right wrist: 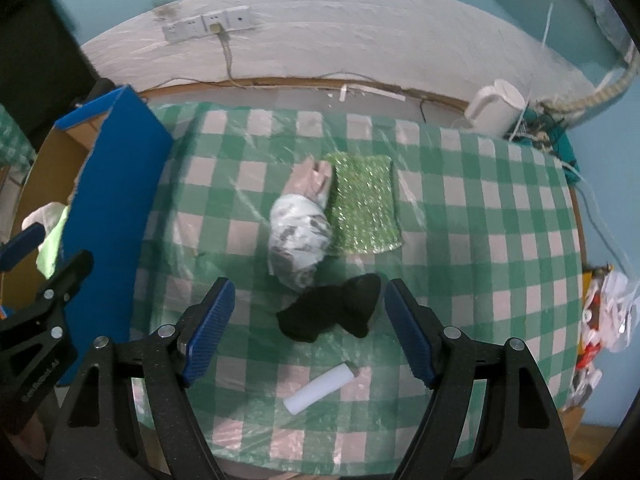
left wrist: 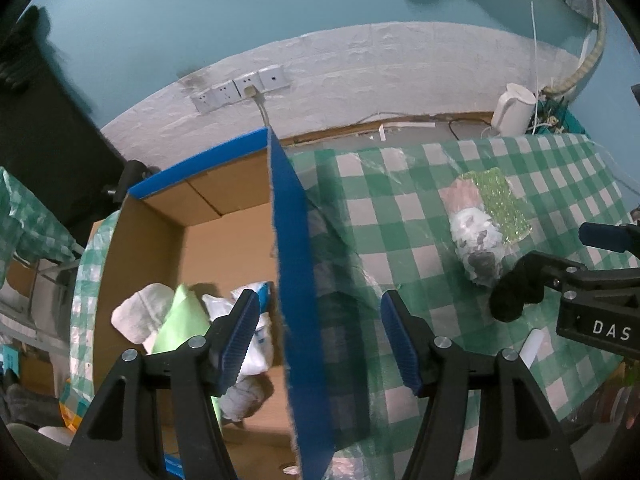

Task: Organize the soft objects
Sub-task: 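Move the left tool toward the grey glove bundle while the right tool moves toward the black sock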

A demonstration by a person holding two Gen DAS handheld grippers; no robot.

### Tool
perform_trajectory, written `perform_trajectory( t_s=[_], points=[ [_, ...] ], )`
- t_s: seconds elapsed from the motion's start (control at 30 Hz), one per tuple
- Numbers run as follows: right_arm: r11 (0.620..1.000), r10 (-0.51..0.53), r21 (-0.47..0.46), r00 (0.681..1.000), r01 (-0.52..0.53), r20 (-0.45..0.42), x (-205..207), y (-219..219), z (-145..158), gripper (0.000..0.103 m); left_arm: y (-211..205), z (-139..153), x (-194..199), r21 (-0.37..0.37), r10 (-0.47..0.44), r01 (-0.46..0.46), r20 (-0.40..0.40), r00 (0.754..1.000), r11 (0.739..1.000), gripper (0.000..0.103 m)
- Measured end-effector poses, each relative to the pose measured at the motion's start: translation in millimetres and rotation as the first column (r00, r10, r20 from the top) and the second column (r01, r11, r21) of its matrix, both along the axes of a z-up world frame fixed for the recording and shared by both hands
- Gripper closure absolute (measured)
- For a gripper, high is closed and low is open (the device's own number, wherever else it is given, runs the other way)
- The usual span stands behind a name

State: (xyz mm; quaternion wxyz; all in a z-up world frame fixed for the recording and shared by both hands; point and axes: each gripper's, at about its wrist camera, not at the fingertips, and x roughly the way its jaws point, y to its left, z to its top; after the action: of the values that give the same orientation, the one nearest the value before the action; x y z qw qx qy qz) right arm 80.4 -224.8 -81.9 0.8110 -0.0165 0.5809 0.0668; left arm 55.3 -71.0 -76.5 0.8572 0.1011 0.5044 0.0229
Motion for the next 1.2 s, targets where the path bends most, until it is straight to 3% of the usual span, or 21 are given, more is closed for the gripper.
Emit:
perform_trajectory(
  t_s=[0.8,1.2],
  points=[
    [0.995,-0.091,-0.042,0.986,0.086,-0.137,20.8,-19.5,-71.6,0.025,-34.7,-49.0,25.4,0.014,-0.023,0.025,-0.091,0.996,1.000,0.039],
    [0.992,-0.072,-0.116,0.985,0.054,-0.154,12.7,-30.8,-84.1,0.025,-46.5,-57.7,30.4,0.016,-0.040,0.042,-0.103,0.994,0.999,0.035]
  ],
)
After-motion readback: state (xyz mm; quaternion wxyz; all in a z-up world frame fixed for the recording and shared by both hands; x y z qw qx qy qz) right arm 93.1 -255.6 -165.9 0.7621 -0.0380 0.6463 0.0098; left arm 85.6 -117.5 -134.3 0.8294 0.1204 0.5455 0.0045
